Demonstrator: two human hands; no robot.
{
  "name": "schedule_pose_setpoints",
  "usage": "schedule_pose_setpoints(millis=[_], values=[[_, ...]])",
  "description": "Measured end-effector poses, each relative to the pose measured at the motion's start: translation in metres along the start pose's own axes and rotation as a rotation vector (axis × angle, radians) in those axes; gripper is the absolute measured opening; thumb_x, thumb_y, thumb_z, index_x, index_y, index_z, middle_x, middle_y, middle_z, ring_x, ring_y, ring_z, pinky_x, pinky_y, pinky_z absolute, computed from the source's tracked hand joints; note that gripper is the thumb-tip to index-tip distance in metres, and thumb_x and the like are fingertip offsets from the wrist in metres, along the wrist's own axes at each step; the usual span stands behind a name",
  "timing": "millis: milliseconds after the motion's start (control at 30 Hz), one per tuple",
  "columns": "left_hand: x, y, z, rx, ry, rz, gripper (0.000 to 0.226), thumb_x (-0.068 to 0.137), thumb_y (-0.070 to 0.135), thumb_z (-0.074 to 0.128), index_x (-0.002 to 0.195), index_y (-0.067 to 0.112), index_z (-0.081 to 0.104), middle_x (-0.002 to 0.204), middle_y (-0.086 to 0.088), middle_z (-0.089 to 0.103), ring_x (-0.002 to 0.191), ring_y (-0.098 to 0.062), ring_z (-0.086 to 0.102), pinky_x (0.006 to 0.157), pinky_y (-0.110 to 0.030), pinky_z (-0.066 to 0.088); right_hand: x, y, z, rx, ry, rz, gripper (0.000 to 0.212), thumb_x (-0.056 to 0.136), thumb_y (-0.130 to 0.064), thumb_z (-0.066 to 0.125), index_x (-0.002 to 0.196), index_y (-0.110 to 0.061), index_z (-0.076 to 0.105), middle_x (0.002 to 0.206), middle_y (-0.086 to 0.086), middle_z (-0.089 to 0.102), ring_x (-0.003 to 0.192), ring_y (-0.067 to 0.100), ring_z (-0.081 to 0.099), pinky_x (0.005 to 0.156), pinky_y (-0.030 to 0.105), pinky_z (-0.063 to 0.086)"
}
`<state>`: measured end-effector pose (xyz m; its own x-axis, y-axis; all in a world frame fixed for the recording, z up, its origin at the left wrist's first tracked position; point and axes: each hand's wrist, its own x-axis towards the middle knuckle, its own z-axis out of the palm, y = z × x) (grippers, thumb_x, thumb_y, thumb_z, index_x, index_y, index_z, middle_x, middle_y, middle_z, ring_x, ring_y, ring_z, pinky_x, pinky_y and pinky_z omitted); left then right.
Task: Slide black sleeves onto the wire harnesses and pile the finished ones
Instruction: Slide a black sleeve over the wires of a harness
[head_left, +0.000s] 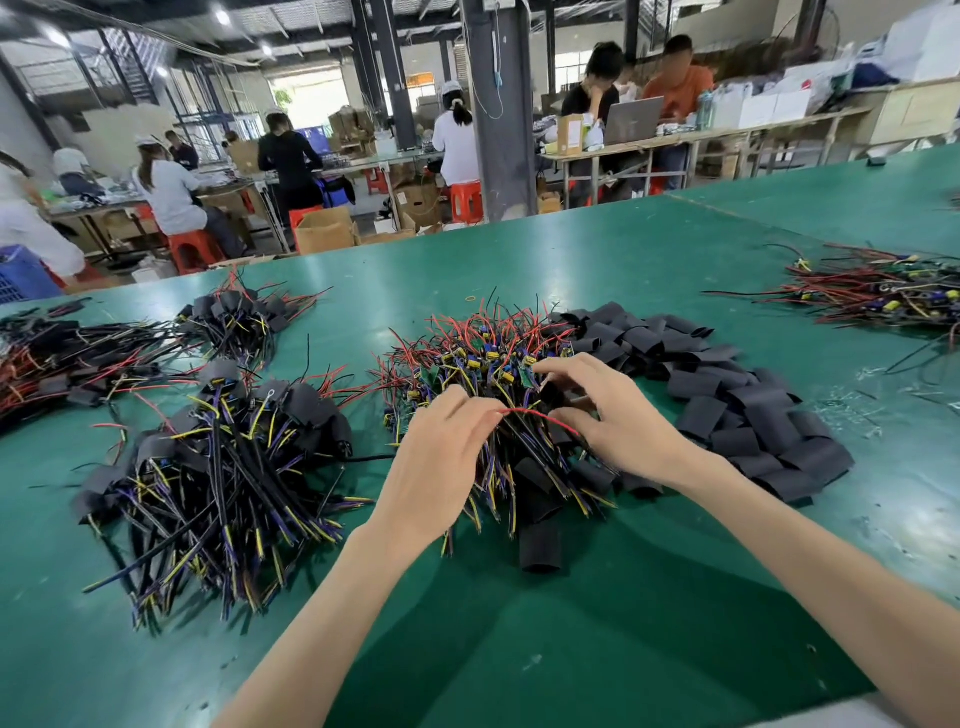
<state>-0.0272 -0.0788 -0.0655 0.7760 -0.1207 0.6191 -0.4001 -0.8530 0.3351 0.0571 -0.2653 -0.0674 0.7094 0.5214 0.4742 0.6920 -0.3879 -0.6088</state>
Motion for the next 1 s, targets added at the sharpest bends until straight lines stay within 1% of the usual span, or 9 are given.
schedule_pose_setpoints(millis=[100, 200, 267, 400, 500, 667, 767, 867, 1000], values=[[-0.001, -0.004, -0.002, -0.027, 0.101, -0.039, 0.022, 0.097, 0.017, 0.047, 0.106, 0.012, 0.066, 0.088, 0.010, 0.052, 0.077, -0.012, 0.049, 0.076, -0.032, 0.039, 0.000, 0.002, -0.002, 0.014, 0.025, 0.024, 0.050, 0.083, -0.002, 0.067, 0.128, -0.018, 0.053, 0.111, -0.005, 0.056, 0.101, 0.005, 0.050, 0.086, 0.004, 0.035], [-0.002, -0.009, -0.001, -0.067, 0.153, -0.051, 0.015, 0.096, 0.014, 0.051, 0.100, 0.011, 0.065, 0.089, 0.011, 0.058, 0.077, -0.008, 0.050, 0.076, -0.036, 0.042, 0.002, 0.003, -0.003, 0.062, 0.032, 0.054, 0.051, 0.081, 0.000, 0.068, 0.126, -0.018, 0.054, 0.106, -0.003, 0.060, 0.097, 0.005, 0.053, 0.081, 0.003, 0.038], [-0.002, -0.010, 0.000, -0.101, 0.190, -0.057, 0.014, 0.095, 0.015, 0.051, 0.098, 0.012, 0.065, 0.087, 0.019, 0.056, 0.076, 0.001, 0.049, 0.076, -0.033, 0.041, 0.002, 0.002, -0.003, 0.082, 0.026, 0.065, 0.050, 0.082, 0.000, 0.068, 0.126, -0.018, 0.053, 0.105, -0.002, 0.060, 0.096, 0.005, 0.054, 0.080, 0.004, 0.040], [-0.002, -0.008, 0.002, -0.195, 0.257, -0.092, 0.014, 0.095, 0.015, 0.050, 0.098, 0.013, 0.064, 0.087, 0.023, 0.056, 0.078, 0.004, 0.051, 0.075, -0.029, 0.041, 0.001, 0.000, -0.003, 0.151, 0.001, 0.081, 0.051, 0.082, 0.001, 0.067, 0.126, -0.019, 0.052, 0.104, -0.003, 0.061, 0.098, 0.005, 0.056, 0.080, 0.011, 0.047], [-0.001, -0.007, 0.003, -0.223, 0.295, -0.104, 0.015, 0.095, 0.015, 0.049, 0.098, 0.012, 0.064, 0.086, 0.022, 0.057, 0.077, 0.007, 0.051, 0.072, -0.022, 0.041, 0.000, -0.002, -0.002, 0.257, -0.043, 0.093, 0.053, 0.082, 0.003, 0.067, 0.126, -0.022, 0.051, 0.103, -0.005, 0.061, 0.096, 0.000, 0.057, 0.081, 0.016, 0.051], [-0.002, -0.008, 0.005, -0.197, 0.280, -0.122, 0.015, 0.096, 0.012, 0.050, 0.101, 0.010, 0.064, 0.090, 0.014, 0.060, 0.080, -0.002, 0.052, 0.078, -0.039, 0.045, -0.001, -0.003, -0.002, 0.387, -0.052, 0.103, 0.055, 0.080, 0.003, 0.070, 0.122, -0.029, 0.053, 0.102, -0.004, 0.063, 0.101, 0.008, 0.059, 0.084, 0.028, 0.055], [-0.003, -0.008, 0.005, -0.127, 0.282, -0.123, 0.014, 0.096, 0.011, 0.051, 0.101, 0.011, 0.065, 0.093, 0.013, 0.061, 0.081, -0.006, 0.052, 0.079, -0.042, 0.043, 0.000, -0.005, -0.004, 0.408, -0.037, 0.098, 0.057, 0.078, 0.005, 0.070, 0.118, -0.033, 0.054, 0.102, -0.003, 0.064, 0.100, 0.010, 0.061, 0.085, 0.029, 0.054], [-0.003, -0.009, 0.004, -0.066, 0.285, -0.115, 0.015, 0.096, 0.011, 0.052, 0.101, 0.012, 0.066, 0.094, 0.008, 0.064, 0.081, -0.010, 0.054, 0.076, -0.042, 0.042, 0.000, -0.006, -0.005, 0.459, -0.021, 0.114, 0.057, 0.077, 0.010, 0.069, 0.118, -0.027, 0.054, 0.101, 0.003, 0.064, 0.094, 0.008, 0.061, 0.088, 0.031, 0.053], [-0.003, -0.010, 0.003, 0.003, 0.263, -0.091, 0.018, 0.096, 0.014, 0.051, 0.103, 0.012, 0.067, 0.088, 0.005, 0.064, 0.075, -0.015, 0.054, 0.075, -0.038, 0.039, 0.000, -0.009, -0.007, 0.502, -0.024, 0.124, 0.056, 0.076, 0.013, 0.068, 0.122, -0.016, 0.053, 0.103, 0.011, 0.064, 0.093, 0.016, 0.061, 0.090, 0.037, 0.052]])
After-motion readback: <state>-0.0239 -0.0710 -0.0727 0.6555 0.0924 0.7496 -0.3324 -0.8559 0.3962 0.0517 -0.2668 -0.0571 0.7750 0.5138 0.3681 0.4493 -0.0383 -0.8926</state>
